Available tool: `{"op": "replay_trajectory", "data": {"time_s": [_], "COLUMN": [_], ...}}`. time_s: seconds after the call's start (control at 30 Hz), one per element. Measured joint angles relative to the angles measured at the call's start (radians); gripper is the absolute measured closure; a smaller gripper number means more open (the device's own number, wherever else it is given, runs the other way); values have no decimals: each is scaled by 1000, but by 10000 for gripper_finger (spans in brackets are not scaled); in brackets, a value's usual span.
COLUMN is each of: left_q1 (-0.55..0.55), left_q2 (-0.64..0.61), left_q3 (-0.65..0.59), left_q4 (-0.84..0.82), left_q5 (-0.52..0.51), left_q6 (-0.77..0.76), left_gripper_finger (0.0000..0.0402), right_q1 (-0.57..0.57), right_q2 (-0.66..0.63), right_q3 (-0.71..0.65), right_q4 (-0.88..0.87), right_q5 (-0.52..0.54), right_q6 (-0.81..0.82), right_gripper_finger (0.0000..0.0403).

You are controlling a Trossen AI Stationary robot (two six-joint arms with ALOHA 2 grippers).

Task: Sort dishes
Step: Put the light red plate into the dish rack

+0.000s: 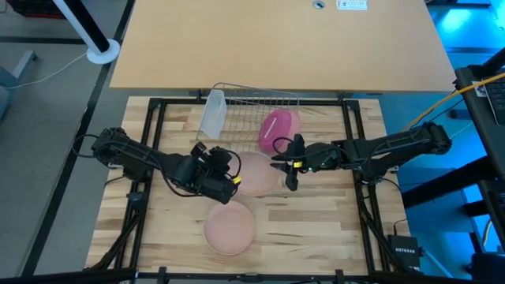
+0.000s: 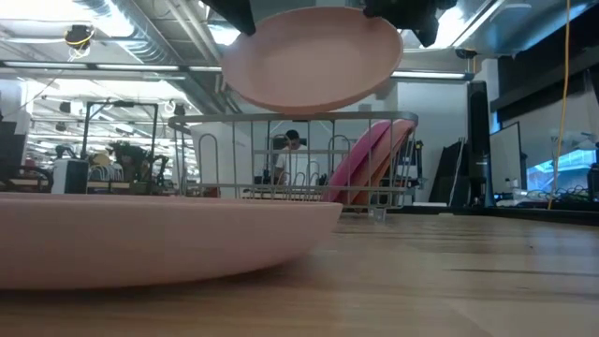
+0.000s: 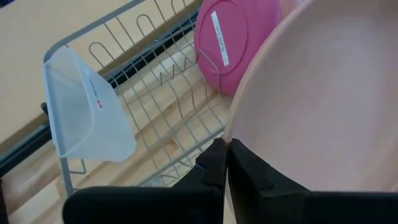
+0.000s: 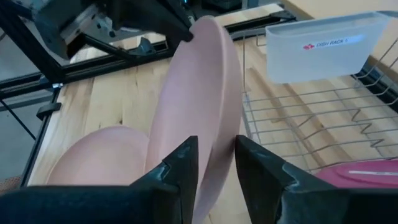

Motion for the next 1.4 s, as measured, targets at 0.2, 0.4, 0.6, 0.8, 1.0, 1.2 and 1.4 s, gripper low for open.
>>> {"op": "replay_trajectory", "data": {"time_s": [0.2, 0.4, 0.6, 0.8, 1.0, 1.2, 1.4], "left_q1": [-7, -27, -52, -89, -132, -174, -222], "left_q2": [0, 0, 0, 0, 0, -3, -3], "left_q3": [0, 0, 0, 2, 2, 12, 37], "left_q4": [4, 72, 100, 129, 186, 206, 199], "left_q5": [0, -4, -2, -3, 12, 8, 11], "left_q6": [0, 60, 93, 138, 254, 358, 431], "left_gripper_finger": [401, 401, 401, 401, 387, 364, 344], "right_q1": [0, -8, -11, -9, -8, -13, -13], "right_q2": [12, 25, 40, 40, 40, 40, 39], "right_q3": [0, 0, 0, -1, -1, -1, 0], "right_q4": [8, 11, 10, 28, 92, 158, 207], "right_q5": [-4, -12, 25, 96, 92, 100, 109], "right_q6": [-6, -54, -152, -305, -491, -605, -713], "right_gripper_finger": [292, 298, 364, 384, 392, 392, 392]}}
